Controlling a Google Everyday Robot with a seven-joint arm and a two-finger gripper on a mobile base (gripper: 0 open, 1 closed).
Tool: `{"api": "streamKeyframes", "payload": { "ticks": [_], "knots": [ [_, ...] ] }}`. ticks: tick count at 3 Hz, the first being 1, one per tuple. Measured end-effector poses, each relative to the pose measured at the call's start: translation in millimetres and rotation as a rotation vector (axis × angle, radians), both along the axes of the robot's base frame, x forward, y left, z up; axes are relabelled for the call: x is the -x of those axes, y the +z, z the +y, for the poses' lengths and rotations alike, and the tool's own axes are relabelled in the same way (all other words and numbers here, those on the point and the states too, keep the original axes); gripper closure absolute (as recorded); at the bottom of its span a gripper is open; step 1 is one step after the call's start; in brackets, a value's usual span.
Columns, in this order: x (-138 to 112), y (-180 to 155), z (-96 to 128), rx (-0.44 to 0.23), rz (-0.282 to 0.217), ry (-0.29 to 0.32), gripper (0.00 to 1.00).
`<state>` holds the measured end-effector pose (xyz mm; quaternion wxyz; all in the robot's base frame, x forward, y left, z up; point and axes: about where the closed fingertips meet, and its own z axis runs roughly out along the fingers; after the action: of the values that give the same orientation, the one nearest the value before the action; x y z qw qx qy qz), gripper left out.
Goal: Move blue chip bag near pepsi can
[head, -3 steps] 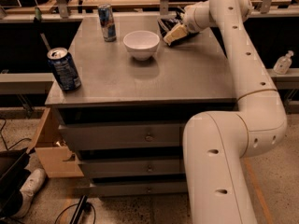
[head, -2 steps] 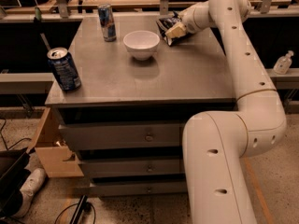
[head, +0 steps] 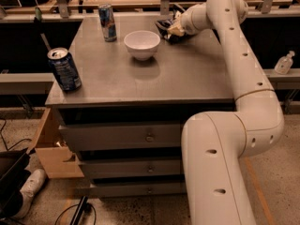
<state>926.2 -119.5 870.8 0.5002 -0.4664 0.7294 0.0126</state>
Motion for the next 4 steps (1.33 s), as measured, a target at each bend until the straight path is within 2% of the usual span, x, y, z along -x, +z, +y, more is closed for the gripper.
{"api": "streamKeyframes", "payload": {
  "ticks": [1, 2, 4],
  "knots": [
    [-0.5, -2.1, 1.7, 0.000, 0.003, 0.002, 1.00],
    [0.1, 8.5, 8.0, 0.018, -0.019, 0.016, 1.00],
    [19.9, 98.2, 19.7, 0.161, -0.128, 0.032, 1.00]
  ]
}}
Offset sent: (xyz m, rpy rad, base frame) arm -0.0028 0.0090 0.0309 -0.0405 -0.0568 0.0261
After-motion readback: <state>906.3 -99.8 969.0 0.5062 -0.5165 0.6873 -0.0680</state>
